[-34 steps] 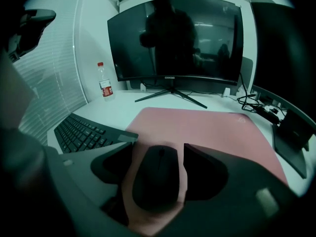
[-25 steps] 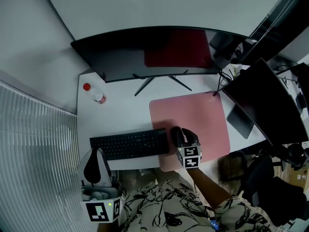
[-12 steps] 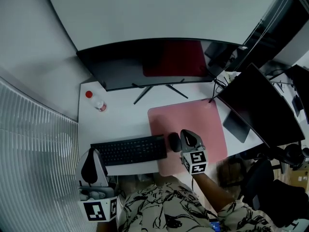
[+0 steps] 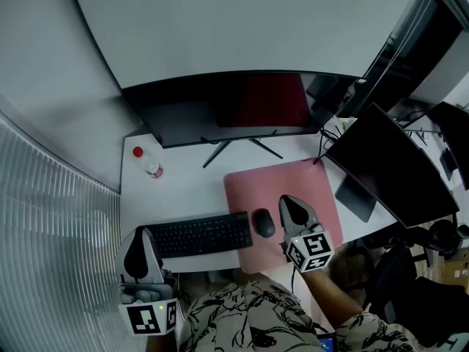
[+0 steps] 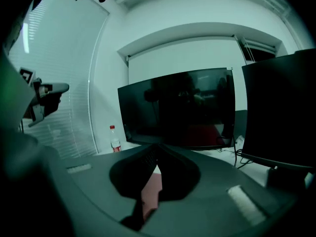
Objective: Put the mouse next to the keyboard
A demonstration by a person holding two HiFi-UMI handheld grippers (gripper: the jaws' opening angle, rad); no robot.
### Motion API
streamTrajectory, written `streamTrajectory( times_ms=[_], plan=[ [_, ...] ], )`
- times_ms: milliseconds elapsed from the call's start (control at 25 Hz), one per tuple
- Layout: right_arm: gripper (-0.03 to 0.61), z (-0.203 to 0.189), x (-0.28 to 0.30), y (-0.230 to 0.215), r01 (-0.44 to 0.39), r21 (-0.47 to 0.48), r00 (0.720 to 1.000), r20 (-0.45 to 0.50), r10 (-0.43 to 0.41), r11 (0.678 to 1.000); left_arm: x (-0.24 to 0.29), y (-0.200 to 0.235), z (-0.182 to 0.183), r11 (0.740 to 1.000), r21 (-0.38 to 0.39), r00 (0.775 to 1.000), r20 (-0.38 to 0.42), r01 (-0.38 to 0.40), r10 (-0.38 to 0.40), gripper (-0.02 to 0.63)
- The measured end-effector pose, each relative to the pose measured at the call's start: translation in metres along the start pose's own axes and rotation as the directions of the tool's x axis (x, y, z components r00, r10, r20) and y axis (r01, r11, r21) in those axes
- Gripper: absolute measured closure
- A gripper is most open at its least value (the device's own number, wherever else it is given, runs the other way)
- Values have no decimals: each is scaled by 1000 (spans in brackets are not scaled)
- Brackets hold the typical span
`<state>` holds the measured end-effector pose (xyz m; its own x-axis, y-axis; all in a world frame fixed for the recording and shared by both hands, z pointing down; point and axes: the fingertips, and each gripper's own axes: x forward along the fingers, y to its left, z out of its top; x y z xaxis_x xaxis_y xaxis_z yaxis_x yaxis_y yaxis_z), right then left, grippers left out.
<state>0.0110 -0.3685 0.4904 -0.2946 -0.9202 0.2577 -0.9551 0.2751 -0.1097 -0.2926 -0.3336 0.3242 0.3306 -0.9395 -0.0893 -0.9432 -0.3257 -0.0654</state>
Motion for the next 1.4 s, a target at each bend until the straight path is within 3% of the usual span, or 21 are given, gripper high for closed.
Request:
streamTrajectory(
  times_ms=[360, 720, 1000, 1400],
  plan=[
    [572, 62, -28, -6, 24, 2, 991, 130, -24, 1000, -3, 7, 9, 1000, 8, 1000, 22, -15, 15, 612],
    [572, 120, -59, -6, 50, -33, 959, 279, -39, 998, -2, 15, 15, 999, 27, 999, 38, -30, 29, 612],
    [572, 140, -76, -13, 76, -33, 935, 349, -60, 997, -1, 26, 16, 998, 39, 998, 39, -47, 46, 612],
    [572, 137, -87, -16, 73, -54, 938, 344, -50, 996, -10, 38, 8, 994, 50, 995, 26, -93, 92, 612]
  ],
)
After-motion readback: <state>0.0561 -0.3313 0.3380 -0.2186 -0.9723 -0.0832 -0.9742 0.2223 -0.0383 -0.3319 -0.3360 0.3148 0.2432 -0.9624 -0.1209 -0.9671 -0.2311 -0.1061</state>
